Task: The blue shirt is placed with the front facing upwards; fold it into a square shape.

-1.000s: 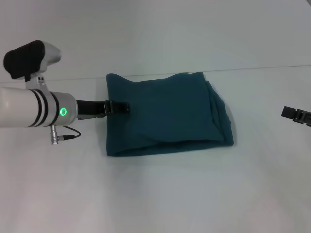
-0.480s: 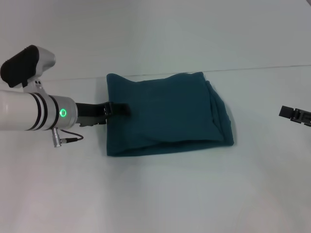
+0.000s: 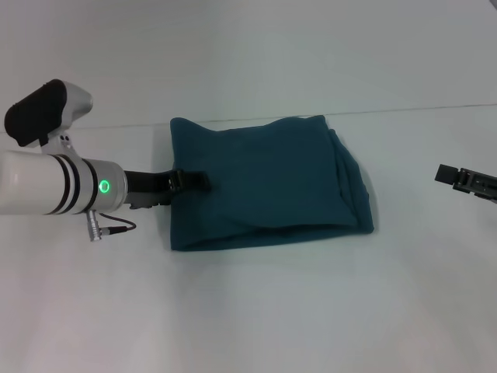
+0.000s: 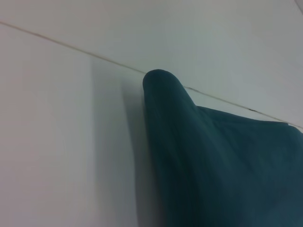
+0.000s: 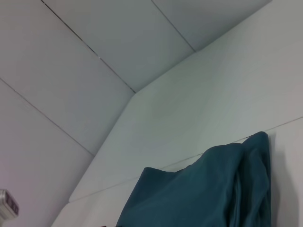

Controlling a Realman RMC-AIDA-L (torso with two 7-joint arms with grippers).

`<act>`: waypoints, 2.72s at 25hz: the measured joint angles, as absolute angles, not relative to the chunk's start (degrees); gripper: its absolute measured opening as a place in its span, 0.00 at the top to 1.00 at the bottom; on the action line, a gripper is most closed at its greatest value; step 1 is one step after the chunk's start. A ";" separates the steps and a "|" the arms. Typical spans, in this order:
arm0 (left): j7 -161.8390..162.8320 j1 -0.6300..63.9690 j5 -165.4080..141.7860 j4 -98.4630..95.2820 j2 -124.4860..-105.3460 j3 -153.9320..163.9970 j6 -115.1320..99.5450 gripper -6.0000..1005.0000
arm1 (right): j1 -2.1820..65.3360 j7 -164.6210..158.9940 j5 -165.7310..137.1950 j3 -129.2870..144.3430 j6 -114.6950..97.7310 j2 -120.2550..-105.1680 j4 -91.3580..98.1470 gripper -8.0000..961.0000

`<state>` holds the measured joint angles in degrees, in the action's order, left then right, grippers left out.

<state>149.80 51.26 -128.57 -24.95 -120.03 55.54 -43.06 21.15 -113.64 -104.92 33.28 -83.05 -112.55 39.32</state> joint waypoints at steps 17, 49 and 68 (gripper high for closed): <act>147.90 51.70 -128.66 -25.14 -120.32 56.10 -43.48 0.37 | 22.38 -113.64 -105.59 33.31 -82.65 -112.79 39.29 0.07; 144.06 36.99 -121.01 -35.27 -115.63 48.84 -70.99 0.83 | 22.71 -114.09 -105.65 33.27 -81.22 -112.82 37.79 0.07; 139.57 34.06 -121.82 -35.84 -113.91 46.42 -69.15 0.79 | 23.15 -113.64 -105.64 33.31 -81.06 -112.58 36.38 0.07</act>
<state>139.57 34.06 -121.82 -35.84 -113.91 46.42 -69.15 23.15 -113.64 -105.64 33.31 -81.06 -112.58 36.38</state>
